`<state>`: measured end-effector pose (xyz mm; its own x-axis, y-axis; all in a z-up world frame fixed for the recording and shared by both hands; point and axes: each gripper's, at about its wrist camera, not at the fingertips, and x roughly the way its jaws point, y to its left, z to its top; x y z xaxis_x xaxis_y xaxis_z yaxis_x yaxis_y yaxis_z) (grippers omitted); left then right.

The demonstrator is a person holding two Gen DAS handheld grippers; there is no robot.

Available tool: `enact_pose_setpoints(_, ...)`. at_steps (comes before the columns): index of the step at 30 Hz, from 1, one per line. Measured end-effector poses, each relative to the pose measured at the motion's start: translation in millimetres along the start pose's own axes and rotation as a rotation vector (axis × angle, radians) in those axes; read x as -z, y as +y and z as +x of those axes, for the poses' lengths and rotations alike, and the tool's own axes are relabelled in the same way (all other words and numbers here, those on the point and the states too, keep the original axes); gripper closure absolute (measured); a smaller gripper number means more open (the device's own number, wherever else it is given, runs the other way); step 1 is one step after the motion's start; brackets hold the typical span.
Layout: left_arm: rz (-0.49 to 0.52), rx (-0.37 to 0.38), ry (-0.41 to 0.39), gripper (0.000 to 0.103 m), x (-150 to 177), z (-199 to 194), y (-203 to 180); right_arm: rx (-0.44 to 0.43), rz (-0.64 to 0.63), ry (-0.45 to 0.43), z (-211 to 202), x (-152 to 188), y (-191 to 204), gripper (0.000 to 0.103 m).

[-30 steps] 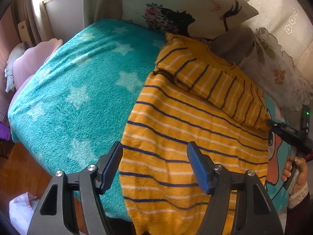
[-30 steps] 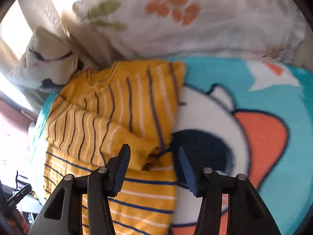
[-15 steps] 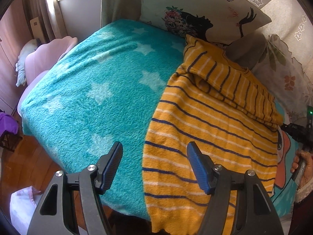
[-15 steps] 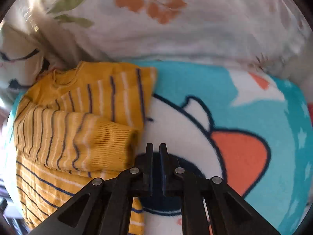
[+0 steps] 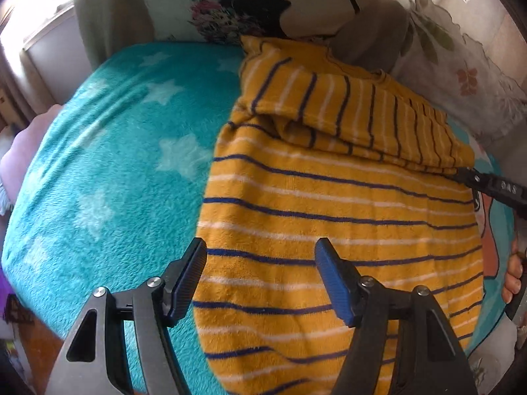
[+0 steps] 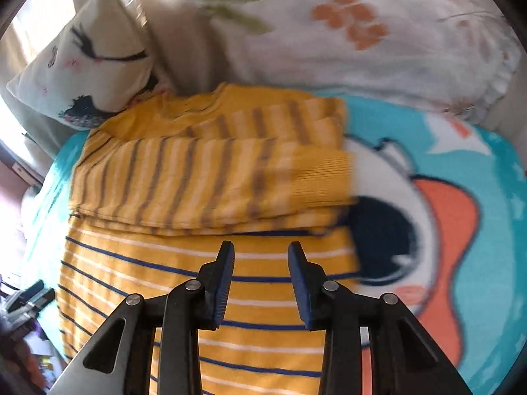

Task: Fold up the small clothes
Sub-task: 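Move the left gripper to the sweater hem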

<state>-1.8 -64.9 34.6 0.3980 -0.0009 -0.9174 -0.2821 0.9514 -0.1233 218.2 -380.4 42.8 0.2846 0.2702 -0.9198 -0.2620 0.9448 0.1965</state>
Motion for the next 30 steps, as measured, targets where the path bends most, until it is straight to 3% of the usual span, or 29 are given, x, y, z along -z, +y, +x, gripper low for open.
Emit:
enact_pose_setpoints(6,0.006,0.036,0.074,0.036,23.5,16.7,28.6,0.11,0.077,0.09,30.8,1.4,8.8,0.058)
enact_pose_setpoints(12,0.002,0.119,0.062,0.032,32.8,10.1,49.3,0.193,0.132,0.14,22.3,39.4,-1.3,0.05)
enact_pose_setpoints(18,0.02,0.135,0.048,0.019,43.2,6.9,55.4,0.267,0.159,0.137,20.3,59.3,8.2,0.031)
enact_pose_setpoints(20,0.028,0.125,0.051,0.013,47.0,7.5,51.2,0.274,0.171,0.14,22.6,58.5,10.6,0.027)
enact_pose_setpoints(27,-0.049,0.055,0.059,0.012,43.9,18.5,27.2,0.219,0.114,0.128,28.2,55.1,10.7,0.018)
enact_pose_setpoints(30,-0.104,0.04,0.063,0.012,55.6,12.0,28.2,0.2,0.044,0.112,28.3,70.8,14.9,0.014)
